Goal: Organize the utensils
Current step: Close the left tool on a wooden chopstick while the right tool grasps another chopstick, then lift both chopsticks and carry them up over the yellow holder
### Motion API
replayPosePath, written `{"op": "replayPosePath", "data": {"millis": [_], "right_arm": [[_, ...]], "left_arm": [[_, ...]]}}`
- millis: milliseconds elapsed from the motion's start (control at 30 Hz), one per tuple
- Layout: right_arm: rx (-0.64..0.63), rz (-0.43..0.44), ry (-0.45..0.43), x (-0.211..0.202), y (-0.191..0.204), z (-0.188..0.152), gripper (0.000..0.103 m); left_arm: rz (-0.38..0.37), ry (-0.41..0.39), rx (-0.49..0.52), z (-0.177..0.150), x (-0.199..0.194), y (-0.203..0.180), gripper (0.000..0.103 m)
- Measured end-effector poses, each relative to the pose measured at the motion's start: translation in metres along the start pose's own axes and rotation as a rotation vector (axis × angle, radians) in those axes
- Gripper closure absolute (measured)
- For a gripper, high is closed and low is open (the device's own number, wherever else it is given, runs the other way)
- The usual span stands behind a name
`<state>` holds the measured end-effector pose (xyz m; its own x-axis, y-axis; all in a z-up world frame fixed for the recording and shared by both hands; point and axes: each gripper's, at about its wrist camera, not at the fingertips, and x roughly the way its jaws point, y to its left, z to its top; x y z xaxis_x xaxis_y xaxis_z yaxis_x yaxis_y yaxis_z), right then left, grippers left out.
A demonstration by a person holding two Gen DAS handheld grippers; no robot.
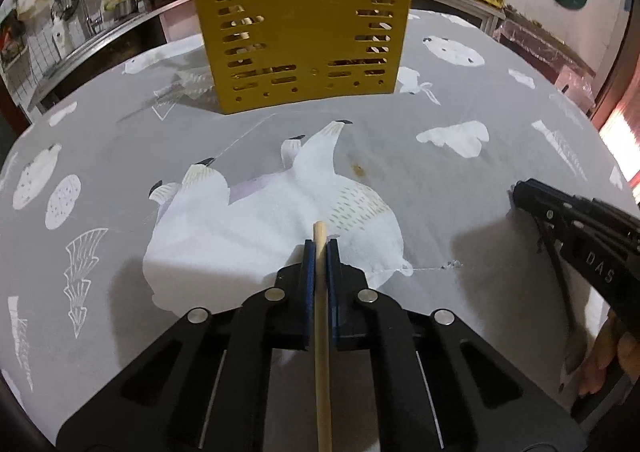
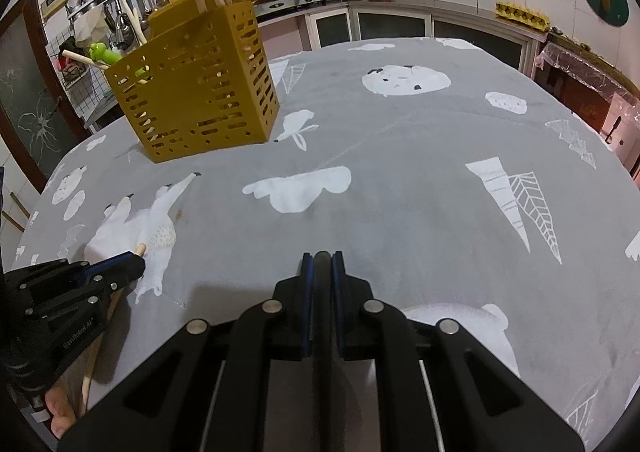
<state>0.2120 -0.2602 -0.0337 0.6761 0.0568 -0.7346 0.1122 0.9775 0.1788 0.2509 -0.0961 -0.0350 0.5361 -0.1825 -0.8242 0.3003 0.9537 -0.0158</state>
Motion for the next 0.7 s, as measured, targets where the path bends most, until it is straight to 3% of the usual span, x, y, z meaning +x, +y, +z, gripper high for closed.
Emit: {"op": "replayPosePath", "data": {"millis": [333,700], "right_arm": [[0.004,0.027,-0.051,-0.019,0.006,0.007,0.093],[0.002,0.080,-0.169,-0.050,0.020,0.014,0.093]], "left_arm": [[-0.025,-0.156,-0.128,0.007,-0.044,0.033,0.099],[-0.022,-0.322,-0.162,0.002,-0.094,0.055,0.098]]}}
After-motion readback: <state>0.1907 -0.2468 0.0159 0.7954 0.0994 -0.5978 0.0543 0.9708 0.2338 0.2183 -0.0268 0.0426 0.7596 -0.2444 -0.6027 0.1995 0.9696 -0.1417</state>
